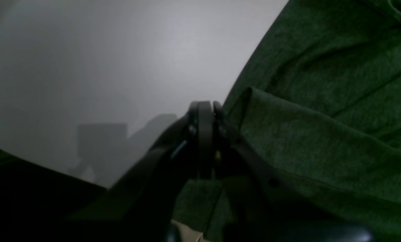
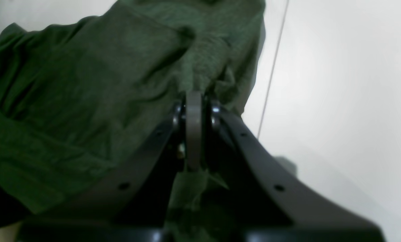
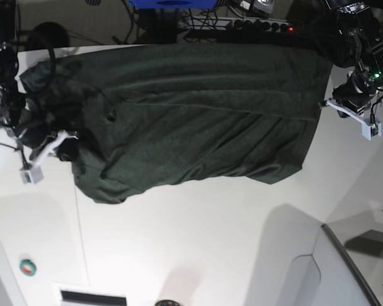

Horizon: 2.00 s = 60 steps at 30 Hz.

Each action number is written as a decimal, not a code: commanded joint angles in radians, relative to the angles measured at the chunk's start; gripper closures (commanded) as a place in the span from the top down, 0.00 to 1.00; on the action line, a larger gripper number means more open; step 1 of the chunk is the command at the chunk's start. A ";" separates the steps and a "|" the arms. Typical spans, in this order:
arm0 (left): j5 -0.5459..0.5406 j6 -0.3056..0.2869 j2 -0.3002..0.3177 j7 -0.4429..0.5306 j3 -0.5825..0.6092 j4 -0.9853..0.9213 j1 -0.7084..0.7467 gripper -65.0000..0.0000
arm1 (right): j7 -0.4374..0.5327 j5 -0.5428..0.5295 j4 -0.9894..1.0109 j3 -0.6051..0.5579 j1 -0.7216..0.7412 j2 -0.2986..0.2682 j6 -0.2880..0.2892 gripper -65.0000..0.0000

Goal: Layout the t-shirt on the table in an organized manner, then fold the t-shirt properly
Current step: 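Grasp the shirt side fabric with the right gripper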

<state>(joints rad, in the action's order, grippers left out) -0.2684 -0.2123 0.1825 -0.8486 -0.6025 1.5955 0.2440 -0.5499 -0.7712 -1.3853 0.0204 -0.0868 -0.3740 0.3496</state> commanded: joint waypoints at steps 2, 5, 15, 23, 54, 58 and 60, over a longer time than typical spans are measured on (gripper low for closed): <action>-0.002 0.000 0.013 0.018 -0.004 0.018 -0.005 0.00 | 0.018 -0.011 -0.067 0.052 -0.035 -0.020 0.010 0.00; -0.002 0.000 0.015 0.018 -0.004 0.018 -0.005 0.00 | 0.017 -0.011 -0.133 0.091 -0.095 -0.020 0.010 0.00; -0.001 0.000 0.015 0.018 -0.004 0.016 -0.015 0.00 | -0.057 -0.011 -0.200 0.097 -0.201 0.013 0.012 0.00; -0.001 0.000 0.013 0.018 -0.004 0.015 -0.013 0.00 | -0.058 -0.011 -0.268 0.095 -0.291 0.019 0.010 0.02; -0.001 -0.002 0.013 0.021 -0.073 0.015 0.028 0.00 | -0.091 0.261 0.584 -0.265 0.542 0.115 0.009 0.51; -0.001 -0.002 0.015 0.021 -0.073 0.015 0.030 0.00 | -0.086 0.264 0.584 -0.267 0.542 0.126 0.009 0.42; -0.001 -0.002 0.015 0.021 -0.072 0.015 0.030 0.00 | -0.086 0.264 0.584 -0.267 0.542 0.131 0.010 0.19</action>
<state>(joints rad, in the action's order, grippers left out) -0.2653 -0.2127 0.1829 -0.8452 -0.6712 1.5955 0.2749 -0.6521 -0.4946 -0.7898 -0.2531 0.4255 -0.2398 0.3500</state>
